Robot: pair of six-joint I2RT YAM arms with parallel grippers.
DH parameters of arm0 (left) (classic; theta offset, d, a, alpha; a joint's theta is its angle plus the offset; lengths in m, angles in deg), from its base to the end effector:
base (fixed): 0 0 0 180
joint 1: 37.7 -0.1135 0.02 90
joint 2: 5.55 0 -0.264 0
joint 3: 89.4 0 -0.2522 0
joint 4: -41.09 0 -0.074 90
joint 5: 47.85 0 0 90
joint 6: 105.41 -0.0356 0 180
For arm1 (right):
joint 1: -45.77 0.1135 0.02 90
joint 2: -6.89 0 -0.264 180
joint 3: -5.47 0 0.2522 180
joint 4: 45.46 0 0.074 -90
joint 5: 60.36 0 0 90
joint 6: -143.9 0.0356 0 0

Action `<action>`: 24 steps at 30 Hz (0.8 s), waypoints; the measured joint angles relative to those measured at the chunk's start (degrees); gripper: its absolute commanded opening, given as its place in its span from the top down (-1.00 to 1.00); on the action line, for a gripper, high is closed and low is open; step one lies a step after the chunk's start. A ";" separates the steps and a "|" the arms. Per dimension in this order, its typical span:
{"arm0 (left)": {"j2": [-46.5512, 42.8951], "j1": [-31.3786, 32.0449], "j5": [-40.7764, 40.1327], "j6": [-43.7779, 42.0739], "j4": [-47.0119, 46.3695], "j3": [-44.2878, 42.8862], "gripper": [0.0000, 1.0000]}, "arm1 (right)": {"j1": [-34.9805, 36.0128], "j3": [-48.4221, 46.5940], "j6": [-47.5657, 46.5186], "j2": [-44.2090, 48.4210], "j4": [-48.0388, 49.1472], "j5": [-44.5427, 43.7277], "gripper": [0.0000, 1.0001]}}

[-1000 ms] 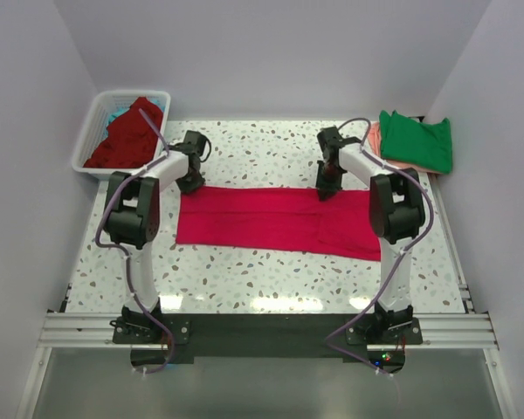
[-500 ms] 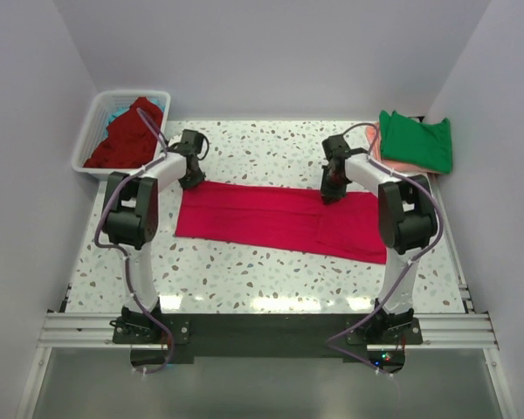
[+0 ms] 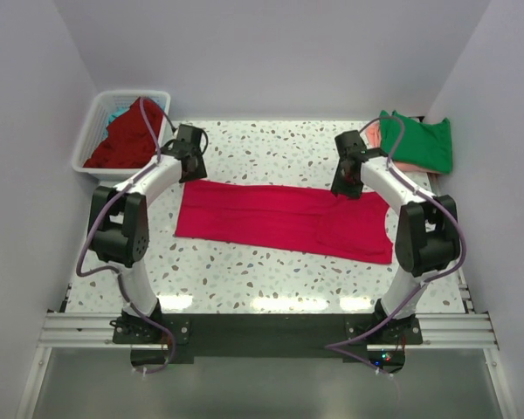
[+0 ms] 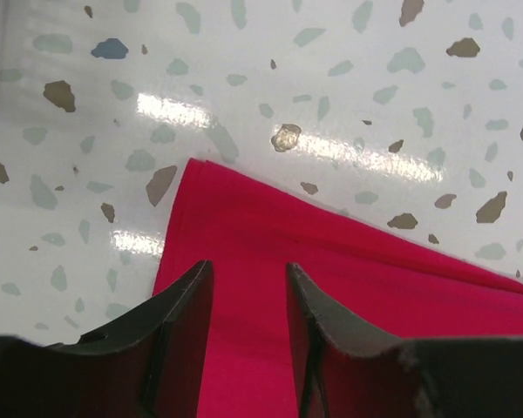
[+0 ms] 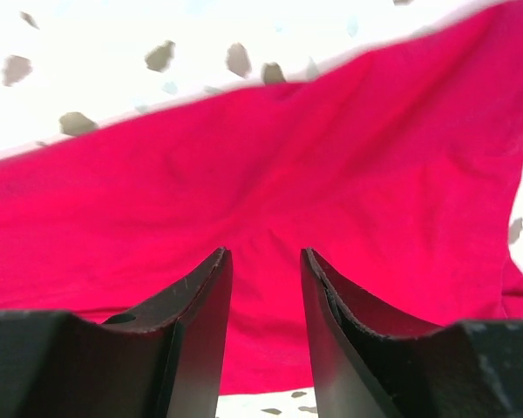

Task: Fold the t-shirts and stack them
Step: Fold the tshirt

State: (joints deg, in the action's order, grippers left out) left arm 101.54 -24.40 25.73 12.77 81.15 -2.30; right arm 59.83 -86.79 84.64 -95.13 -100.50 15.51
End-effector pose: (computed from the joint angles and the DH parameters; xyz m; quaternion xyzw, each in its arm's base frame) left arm 0.3967 -0.0834 0.2162 -0.1654 0.9284 0.0195 0.3322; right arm 0.3608 0.0814 0.2308 0.1670 0.9544 -0.0285 0.2459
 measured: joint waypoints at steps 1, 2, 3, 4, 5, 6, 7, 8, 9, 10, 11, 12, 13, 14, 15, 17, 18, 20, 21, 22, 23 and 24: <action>-0.07 0.04 0.92 -0.76 0.00 0.00 0.11 | 0.00 0.42 0.68 0.00 -0.50 -0.52 0.16; -0.07 0.07 1.90 -1.44 0.07 0.00 0.11 | 0.00 1.11 1.44 -0.02 -0.94 -1.14 0.14; -0.04 0.07 2.89 -1.99 0.35 0.00 0.11 | 0.00 1.84 2.10 -0.04 -1.64 -1.66 0.10; -0.04 0.07 3.78 -2.45 0.74 0.00 0.10 | 0.00 2.40 2.75 -0.04 -2.25 -1.95 0.06; -0.04 0.07 4.72 -2.84 1.07 0.00 0.10 | 0.00 2.97 3.43 -0.09 -2.91 -2.51 0.00; -0.04 0.07 5.57 -3.26 1.33 0.00 0.10 | 0.00 3.32 4.15 -0.22 -3.61 -3.08 -0.04; -0.02 0.09 6.25 -3.56 1.62 0.09 0.10 | 0.00 3.58 4.68 -0.35 -4.04 -3.50 -0.08; -0.02 0.09 6.75 -3.80 1.73 0.28 0.10 | 0.00 3.80 5.25 -0.42 -4.44 -4.07 -0.11; 0.00 0.09 7.15 -3.93 2.05 0.37 0.09 | 0.00 3.98 5.70 -0.44 -4.68 -4.55 -0.11; 0.02 0.09 7.39 -4.00 2.10 0.63 0.09 | -0.07 4.11 6.03 -0.46 -4.83 -4.81 -0.10; 0.04 0.13 7.54 -4.04 2.29 0.92 0.09 | -0.20 4.31 6.49 -0.46 -4.83 -5.01 -0.11; 0.07 0.13 7.67 -4.13 2.67 1.16 0.09 | -0.28 4.52 6.91 -0.46 -4.85 -5.09 -0.10; 0.20 0.13 7.82 -4.26 3.19 1.27 0.09 | -0.44 4.85 7.41 -0.46 -4.81 -5.31 -0.11; 0.37 0.13 7.89 -4.35 3.52 1.27 0.09 | -0.61 5.22 7.82 -0.46 -4.81 -5.40 -0.11; 0.59 0.13 7.96 -4.39 3.74 1.27 0.09 | -0.94 5.81 8.26 -0.46 -4.70 -5.42 -0.11; 0.83 0.13 8.02 -4.42 4.04 1.44 0.09 | -1.88 7.37 8.98 -0.46 -4.42 -5.33 -0.11; 0.83 0.13 8.11 -4.42 4.20 1.73 0.09 | -2.56 8.13 9.29 -0.63 -4.39 -5.14 -0.11; 0.83 0.13 8.20 -4.42 4.55 2.05 0.09 | -4.00 9.03 9.73 -1.53 -4.37 -4.35 -0.10; 0.83 0.13 8.22 -4.42 4.66 2.12 0.09 | -4.42 9.14 9.81 -2.01 -4.22 -4.26 -0.11; 0.83 0.13 8.26 -4.44 4.70 2.14 0.10 | -4.90 9.16 9.84 -2.78 -4.04 -4.20 -0.11; 0.83 0.13 8.31 -4.42 4.66 2.14 0.10 | -5.25 9.16 9.88 -3.61 -3.76 -4.09 -0.11; 0.83 0.13 8.33 -4.42 4.68 2.14 0.10 | -5.49 8.74 9.77 -4.07 -3.82 -3.76 -0.11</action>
State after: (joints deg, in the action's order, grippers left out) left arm 102.37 -24.27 34.05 8.36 85.83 -0.16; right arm 54.34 -78.05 94.41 -99.19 -104.32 11.75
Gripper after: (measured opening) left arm 0.452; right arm 0.550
